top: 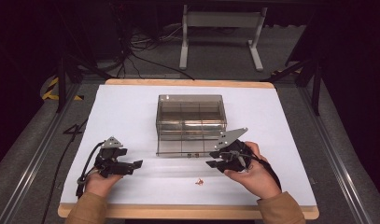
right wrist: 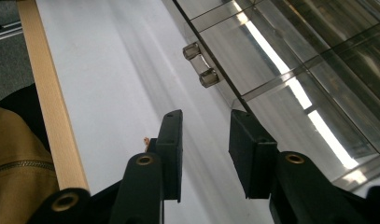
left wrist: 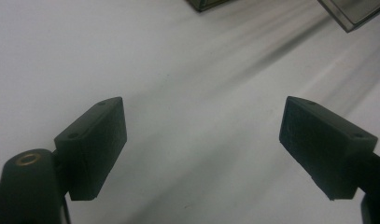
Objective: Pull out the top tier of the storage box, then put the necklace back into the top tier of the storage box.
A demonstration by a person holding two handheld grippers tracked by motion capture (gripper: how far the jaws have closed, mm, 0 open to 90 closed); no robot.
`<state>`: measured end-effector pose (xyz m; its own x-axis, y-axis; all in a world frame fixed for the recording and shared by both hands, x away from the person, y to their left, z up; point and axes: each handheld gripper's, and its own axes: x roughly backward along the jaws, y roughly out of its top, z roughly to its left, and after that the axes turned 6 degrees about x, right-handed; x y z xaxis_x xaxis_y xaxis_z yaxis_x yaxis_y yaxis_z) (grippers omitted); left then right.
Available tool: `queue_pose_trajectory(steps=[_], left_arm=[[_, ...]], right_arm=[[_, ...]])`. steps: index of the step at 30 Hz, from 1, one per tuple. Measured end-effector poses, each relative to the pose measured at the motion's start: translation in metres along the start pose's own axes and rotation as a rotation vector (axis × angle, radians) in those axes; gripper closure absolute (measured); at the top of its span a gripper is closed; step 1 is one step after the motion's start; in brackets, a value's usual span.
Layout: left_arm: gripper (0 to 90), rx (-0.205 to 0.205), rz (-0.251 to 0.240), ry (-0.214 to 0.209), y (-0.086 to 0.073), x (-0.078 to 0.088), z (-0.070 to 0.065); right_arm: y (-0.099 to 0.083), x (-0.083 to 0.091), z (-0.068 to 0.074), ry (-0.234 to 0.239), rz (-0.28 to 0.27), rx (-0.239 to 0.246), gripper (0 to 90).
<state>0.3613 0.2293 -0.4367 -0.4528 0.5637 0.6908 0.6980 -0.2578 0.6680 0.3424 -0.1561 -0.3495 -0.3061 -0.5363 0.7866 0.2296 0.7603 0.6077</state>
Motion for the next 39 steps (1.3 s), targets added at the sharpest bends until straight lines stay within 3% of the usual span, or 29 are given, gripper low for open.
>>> queue_pose_trajectory(steps=[15, 20, 39], left_arm=[[15.5, -0.006, 0.004, -0.009, 0.002, -0.004, -0.001], [15.5, -0.01, 0.004, 0.003, 0.002, -0.002, -0.001], [15.5, -0.014, 0.014, 0.012, -0.002, -0.001, -0.001]], right_arm=[[-0.005, -0.025, 0.008, 0.021, 0.075, 0.038, 63.6], [-0.006, -0.036, 0.013, 0.045, 0.122, 0.052, 63.6], [-0.006, -0.065, 0.022, 0.112, 0.184, 0.1, 63.6]])
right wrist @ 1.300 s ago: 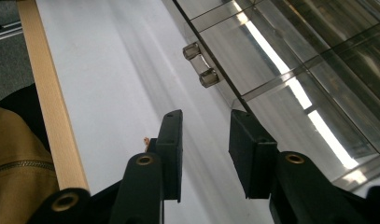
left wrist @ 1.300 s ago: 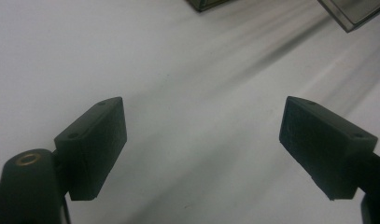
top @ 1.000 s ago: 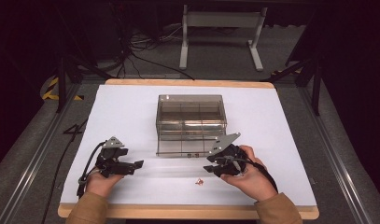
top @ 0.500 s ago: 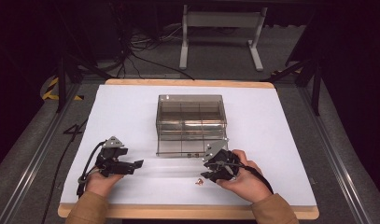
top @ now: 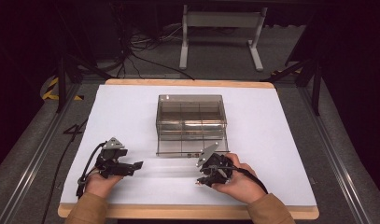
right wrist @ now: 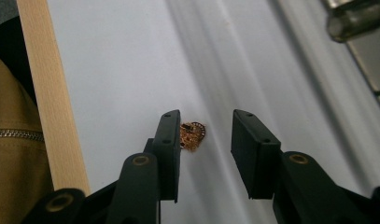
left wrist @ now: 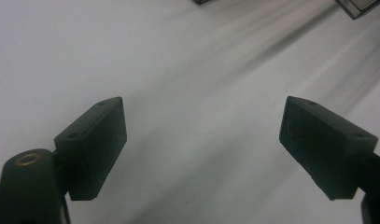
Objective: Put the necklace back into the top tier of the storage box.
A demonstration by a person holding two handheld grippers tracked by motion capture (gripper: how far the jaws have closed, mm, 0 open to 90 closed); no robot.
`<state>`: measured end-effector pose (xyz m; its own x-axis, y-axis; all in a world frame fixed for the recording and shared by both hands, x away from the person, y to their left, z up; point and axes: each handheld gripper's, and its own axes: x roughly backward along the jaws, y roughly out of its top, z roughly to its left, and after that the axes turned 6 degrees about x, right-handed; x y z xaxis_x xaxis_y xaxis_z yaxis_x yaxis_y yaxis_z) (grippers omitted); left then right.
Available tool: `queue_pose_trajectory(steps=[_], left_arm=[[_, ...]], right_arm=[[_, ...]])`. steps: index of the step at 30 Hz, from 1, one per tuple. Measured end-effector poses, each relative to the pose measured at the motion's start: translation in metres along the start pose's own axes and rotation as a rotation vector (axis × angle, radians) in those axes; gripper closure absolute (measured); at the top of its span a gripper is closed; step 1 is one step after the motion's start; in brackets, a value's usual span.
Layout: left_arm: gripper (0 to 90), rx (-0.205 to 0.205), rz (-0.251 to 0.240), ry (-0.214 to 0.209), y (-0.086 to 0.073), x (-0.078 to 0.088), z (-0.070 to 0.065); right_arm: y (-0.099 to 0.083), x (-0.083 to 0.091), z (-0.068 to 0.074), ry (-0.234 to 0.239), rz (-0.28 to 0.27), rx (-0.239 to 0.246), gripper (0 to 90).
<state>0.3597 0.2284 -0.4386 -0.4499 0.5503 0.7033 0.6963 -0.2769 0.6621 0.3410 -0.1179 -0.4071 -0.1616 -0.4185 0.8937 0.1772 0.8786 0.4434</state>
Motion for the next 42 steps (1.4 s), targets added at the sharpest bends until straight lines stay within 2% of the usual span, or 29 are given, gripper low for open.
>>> queue_pose_trajectory(steps=[9, 10, 13, 17, 25, 33, 34, 36, 38, 42], left_arm=[[15.4, 0.003, 0.005, 0.004, -0.003, 0.003, 0.001], [15.4, 0.003, 0.005, 0.004, -0.003, 0.003, 0.001], [15.5, 0.008, 0.001, 0.009, -0.004, 0.003, 0.002], [15.5, 0.004, 0.0, 0.01, -0.004, 0.003, 0.002], [15.4, 0.004, 0.001, 0.008, -0.004, 0.003, 0.002], [15.4, 0.003, -0.001, 0.01, -0.004, 0.003, 0.002], [15.4, 0.003, -0.002, 0.01, -0.004, 0.003, 0.002], [15.4, 0.004, -0.003, 0.008, -0.004, 0.003, 0.002], [15.4, 0.004, -0.002, 0.01, -0.004, 0.003, 0.002], [15.4, 0.01, 0.0, 0.008, -0.005, 0.004, 0.002]], right_arm=[[0.004, -0.012, 0.003, 0.012, 0.051, 0.023, 66.0], [0.004, -0.013, 0.004, 0.021, 0.069, 0.011, 66.0], [0.004, -0.015, 0.004, 0.018, 0.07, 0.035, 66.4], [0.005, -0.014, 0.005, 0.018, 0.074, 0.035, 69.2], [0.004, -0.014, 0.005, 0.047, 0.077, 0.046, 82.0], [0.004, -0.013, 0.006, 0.048, 0.08, 0.048, 84.4], [0.004, -0.013, 0.006, 0.046, 0.08, 0.048, 87.5], [0.004, -0.011, 0.006, 0.043, 0.072, 0.041, 87.7], [0.005, -0.01, 0.006, 0.043, 0.069, 0.056, 87.7], [0.006, -0.009, 0.007, 0.046, 0.073, 0.057, 87.8]])
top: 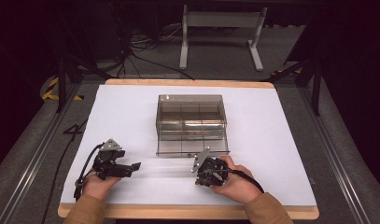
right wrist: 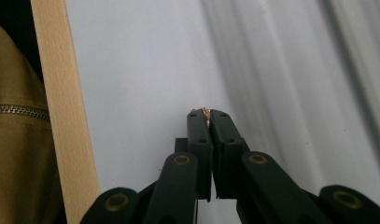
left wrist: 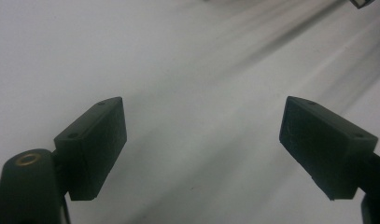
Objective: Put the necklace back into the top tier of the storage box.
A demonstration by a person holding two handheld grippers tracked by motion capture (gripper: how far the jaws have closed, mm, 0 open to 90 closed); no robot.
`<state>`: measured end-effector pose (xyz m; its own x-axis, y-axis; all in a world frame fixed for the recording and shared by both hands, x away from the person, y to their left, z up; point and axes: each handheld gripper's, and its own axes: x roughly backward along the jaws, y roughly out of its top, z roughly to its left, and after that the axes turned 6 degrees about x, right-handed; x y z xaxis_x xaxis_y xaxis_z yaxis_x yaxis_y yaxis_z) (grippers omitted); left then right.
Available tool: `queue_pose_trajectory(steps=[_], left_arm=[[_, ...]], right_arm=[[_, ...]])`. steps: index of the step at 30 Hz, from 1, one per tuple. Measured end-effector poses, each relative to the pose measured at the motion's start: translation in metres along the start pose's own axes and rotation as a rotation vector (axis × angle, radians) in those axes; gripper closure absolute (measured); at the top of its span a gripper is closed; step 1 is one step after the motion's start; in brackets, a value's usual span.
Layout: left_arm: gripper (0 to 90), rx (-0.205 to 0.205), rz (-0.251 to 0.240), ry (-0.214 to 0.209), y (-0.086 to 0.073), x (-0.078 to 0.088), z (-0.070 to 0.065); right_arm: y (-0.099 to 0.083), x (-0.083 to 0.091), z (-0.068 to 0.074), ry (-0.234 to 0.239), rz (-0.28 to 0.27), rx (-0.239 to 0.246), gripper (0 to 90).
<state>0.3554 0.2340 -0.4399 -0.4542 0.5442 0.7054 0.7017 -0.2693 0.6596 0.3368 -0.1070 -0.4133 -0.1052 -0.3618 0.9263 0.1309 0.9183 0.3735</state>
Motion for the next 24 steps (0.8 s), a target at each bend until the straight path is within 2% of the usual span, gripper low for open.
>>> queue_pose_trajectory(steps=[8, 10, 13, 14, 15, 24], left_arm=[[15.4, -0.001, -0.004, 0.011, -0.003, 0.004, 0.002], [15.4, 0.003, -0.006, 0.015, -0.005, 0.005, 0.002], [15.4, 0.014, -0.012, 0.014, -0.007, 0.008, 0.004], [15.4, 0.017, -0.007, 0.013, -0.008, 0.009, 0.004], [15.4, 0.013, -0.005, 0.017, -0.008, 0.009, 0.005], [15.3, 0.026, -0.01, 0.025, -0.013, 0.013, 0.007]], right_arm=[[0.004, 0.01, 0.002, -0.012, -0.016, -0.002, 87.9], [0.005, 0.013, 0.001, -0.023, -0.034, 0.023, 87.9], [0.006, 0.018, 0.003, -0.019, -0.035, 0.013, 87.9], [0.006, 0.02, 0.003, -0.023, -0.044, 0.027, 87.9], [0.007, 0.022, 0.004, -0.02, -0.041, 0.017, 87.9], [0.009, 0.037, 0.004, -0.036, -0.084, 0.031, 87.8]])
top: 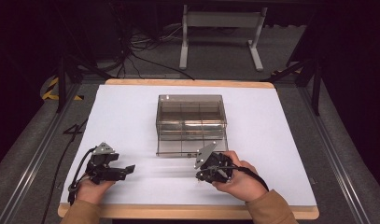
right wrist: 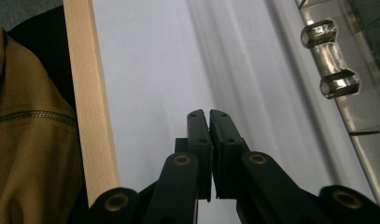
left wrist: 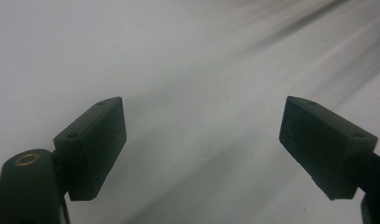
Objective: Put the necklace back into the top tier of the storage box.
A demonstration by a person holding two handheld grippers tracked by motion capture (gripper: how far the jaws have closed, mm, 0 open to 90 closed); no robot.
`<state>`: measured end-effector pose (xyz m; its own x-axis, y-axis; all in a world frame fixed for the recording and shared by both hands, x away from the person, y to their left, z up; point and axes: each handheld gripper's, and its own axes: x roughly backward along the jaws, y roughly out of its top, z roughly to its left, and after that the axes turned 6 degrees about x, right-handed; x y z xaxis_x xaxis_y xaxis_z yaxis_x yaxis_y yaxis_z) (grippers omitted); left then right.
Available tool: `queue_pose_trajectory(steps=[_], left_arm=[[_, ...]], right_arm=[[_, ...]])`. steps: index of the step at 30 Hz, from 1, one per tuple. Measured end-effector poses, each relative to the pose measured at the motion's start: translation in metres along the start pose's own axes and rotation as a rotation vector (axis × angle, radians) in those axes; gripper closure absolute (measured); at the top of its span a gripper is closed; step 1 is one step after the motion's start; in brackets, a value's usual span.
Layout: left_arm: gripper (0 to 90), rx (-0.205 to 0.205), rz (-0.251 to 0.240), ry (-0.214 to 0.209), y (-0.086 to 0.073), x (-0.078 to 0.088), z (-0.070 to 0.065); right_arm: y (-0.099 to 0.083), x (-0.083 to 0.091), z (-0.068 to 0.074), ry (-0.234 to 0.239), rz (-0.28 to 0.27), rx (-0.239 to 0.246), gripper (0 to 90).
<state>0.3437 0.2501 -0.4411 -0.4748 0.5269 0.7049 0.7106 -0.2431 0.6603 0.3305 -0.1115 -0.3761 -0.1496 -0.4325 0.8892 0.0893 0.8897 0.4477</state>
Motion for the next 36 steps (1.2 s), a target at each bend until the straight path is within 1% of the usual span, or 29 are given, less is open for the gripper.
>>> queue_pose_trajectory(steps=[2, 3, 6, 9, 10, 13, 19, 25, 28, 30, 36], left_arm=[[15.4, 0.001, -0.002, 0.004, 0.0, 0.0, 0.0], [15.4, 0.008, -0.002, 0.006, -0.001, 0.0, 0.0], [15.4, 0.008, 0.001, 0.006, -0.001, 0.0, 0.0], [15.4, 0.006, 0.003, 0.006, -0.002, 0.0, 0.0], [15.4, 0.007, 0.003, 0.006, -0.002, -0.001, 0.0], [15.4, 0.004, 0.005, 0.004, -0.002, -0.001, 0.0], [15.4, 0.002, 0.006, 0.006, -0.002, -0.001, 0.0], [15.3, 0.003, 0.006, 0.005, -0.002, -0.001, 0.0], [15.4, 0.001, 0.006, 0.006, -0.002, -0.001, 0.0], [15.3, 0.001, 0.009, 0.005, -0.002, -0.001, 0.0], [15.3, 0.002, 0.004, 0.009, -0.002, -0.001, 0.0]], right_arm=[[0.001, 0.002, -0.001, 0.0, -0.014, 0.002, 87.9], [0.002, 0.002, 0.0, 0.005, -0.02, 0.0, 87.9], [0.005, 0.004, 0.0, 0.0, -0.03, 0.012, 87.9], [0.007, 0.007, 0.0, 0.003, -0.041, 0.008, 87.9], [0.009, 0.01, 0.0, -0.002, -0.062, 0.014, 87.9], [0.01, 0.012, 0.0, -0.003, -0.075, 0.011, 87.9], [0.01, 0.018, -0.001, -0.007, -0.101, -0.01, 87.9], [0.01, 0.022, -0.002, -0.004, -0.126, -0.019, 87.9], [0.01, 0.026, -0.003, -0.006, -0.151, -0.026, 87.9], [0.01, 0.027, -0.004, -0.006, -0.155, -0.028, 87.9], [0.011, 0.032, -0.006, -0.015, -0.19, -0.042, 87.9]])
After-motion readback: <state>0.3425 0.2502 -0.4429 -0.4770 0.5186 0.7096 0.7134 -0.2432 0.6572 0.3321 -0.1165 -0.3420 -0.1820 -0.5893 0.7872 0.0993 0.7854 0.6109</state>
